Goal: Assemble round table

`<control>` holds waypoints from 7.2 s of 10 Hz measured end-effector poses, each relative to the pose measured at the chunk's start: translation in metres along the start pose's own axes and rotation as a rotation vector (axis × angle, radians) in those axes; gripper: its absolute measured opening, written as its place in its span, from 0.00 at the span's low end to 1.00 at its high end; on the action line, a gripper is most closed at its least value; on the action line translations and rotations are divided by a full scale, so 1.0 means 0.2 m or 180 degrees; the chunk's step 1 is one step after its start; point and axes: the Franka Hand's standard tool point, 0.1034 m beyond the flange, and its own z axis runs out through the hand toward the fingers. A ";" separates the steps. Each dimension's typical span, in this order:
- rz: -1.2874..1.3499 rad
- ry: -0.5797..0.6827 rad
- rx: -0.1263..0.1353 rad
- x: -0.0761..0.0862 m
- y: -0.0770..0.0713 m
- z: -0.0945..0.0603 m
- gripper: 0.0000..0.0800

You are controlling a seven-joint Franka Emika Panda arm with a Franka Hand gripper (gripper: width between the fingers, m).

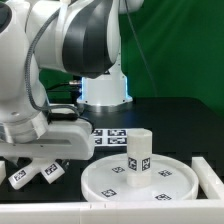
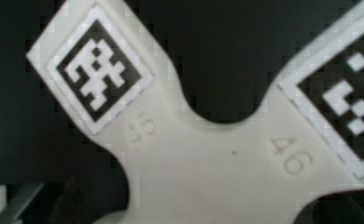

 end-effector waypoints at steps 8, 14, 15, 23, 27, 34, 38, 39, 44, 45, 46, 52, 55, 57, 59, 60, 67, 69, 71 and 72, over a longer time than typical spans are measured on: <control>0.0043 0.0056 0.0009 0.02 0.02 -0.05 0.81; 0.0183 0.0069 0.0007 0.02 -0.01 -0.06 0.81; 0.0184 0.0067 0.0007 0.02 -0.01 -0.06 0.81; 0.0391 0.0065 0.0267 -0.04 0.05 -0.05 0.81; 0.0382 0.0035 0.0254 -0.04 0.04 -0.01 0.81; 0.0365 0.0024 0.0240 -0.03 0.02 0.04 0.81; 0.0359 0.0054 0.0231 -0.02 0.01 0.04 0.78; 0.0358 0.0062 0.0227 -0.02 0.02 0.04 0.56; 0.0359 0.0064 0.0228 -0.02 0.02 0.04 0.54; 0.0345 0.0051 0.0195 -0.03 0.02 0.03 0.54; 0.0283 -0.0027 -0.0051 -0.06 0.02 -0.02 0.54; 0.0064 -0.0024 -0.0283 -0.13 -0.16 -0.24 0.54; 0.0042 -0.0025 -0.0310 -0.13 -0.16 -0.25 0.54; -0.0198 0.0193 -0.0539 -0.13 -0.27 -0.45 0.54; -0.0178 0.0303 -0.0609 -0.16 -0.44 -0.52 0.54; -0.0072 0.0280 -0.0597 -0.17 -0.45 -0.49 0.54; -0.0492 0.0483 -0.1130 -0.16 -0.60 -0.54 0.54; -0.0561 0.0490 -0.1196 -0.16 -0.66 -0.51 0.54; -0.0561 0.0487 -0.1196 -0.16 -0.65 -0.51 0.54; -0.0574 0.0494 -0.1212 -0.16 -0.66 -0.51 0.54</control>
Offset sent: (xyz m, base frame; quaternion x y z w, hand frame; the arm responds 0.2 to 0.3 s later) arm 0.0031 -0.0011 0.0095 0.0093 -0.0072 0.0028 0.9999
